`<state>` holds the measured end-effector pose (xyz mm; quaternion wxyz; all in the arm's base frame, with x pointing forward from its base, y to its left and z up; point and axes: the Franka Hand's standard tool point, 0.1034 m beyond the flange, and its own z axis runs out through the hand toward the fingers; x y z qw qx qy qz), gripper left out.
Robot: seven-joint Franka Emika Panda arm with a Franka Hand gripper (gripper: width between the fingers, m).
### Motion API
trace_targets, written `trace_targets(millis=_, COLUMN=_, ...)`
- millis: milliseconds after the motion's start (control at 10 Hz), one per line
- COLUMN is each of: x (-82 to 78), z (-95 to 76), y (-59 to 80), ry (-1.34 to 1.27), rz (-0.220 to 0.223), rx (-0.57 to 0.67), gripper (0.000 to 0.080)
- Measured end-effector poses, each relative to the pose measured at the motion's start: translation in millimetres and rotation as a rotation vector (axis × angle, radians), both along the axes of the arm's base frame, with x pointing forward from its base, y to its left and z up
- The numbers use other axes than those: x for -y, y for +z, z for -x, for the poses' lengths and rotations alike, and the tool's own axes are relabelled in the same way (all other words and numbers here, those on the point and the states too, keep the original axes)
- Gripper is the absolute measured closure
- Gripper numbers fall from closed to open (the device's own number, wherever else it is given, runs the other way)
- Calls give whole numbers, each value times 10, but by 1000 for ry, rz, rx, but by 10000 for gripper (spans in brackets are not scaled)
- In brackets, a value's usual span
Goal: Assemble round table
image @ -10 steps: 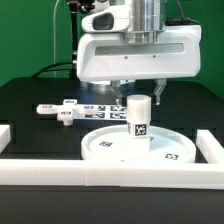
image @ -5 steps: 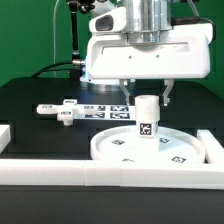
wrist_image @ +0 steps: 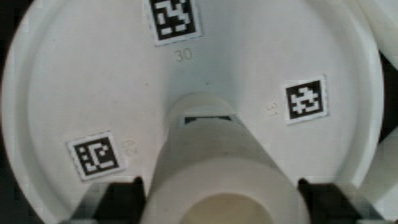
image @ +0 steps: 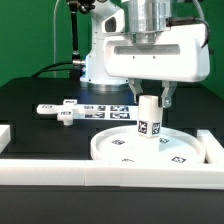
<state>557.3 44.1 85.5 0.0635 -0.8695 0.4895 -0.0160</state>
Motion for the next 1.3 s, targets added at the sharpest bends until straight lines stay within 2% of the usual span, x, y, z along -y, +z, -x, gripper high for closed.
trace_targets(millis=300, x=67, z=-46, y=-2, ry=-205, rz=-71, rx=-54, gripper=390)
trace_targets(millis=500, x=147, z=-64, y=-18, ry=-315, rz=-88, rx=-66, gripper=390)
trace_targets(millis=900, x=119, z=-74, y=-21, ry=-664, rz=-139, rx=-106, gripper=390)
trace_targets(millis=1200, x=73, z=-81, y=-19, ry=-741, rz=-152, rx=-124, gripper=390)
trace_targets(millis=1300, x=70, z=-79, y=-21, ry=-704, rz=-149, rx=-119, gripper=314)
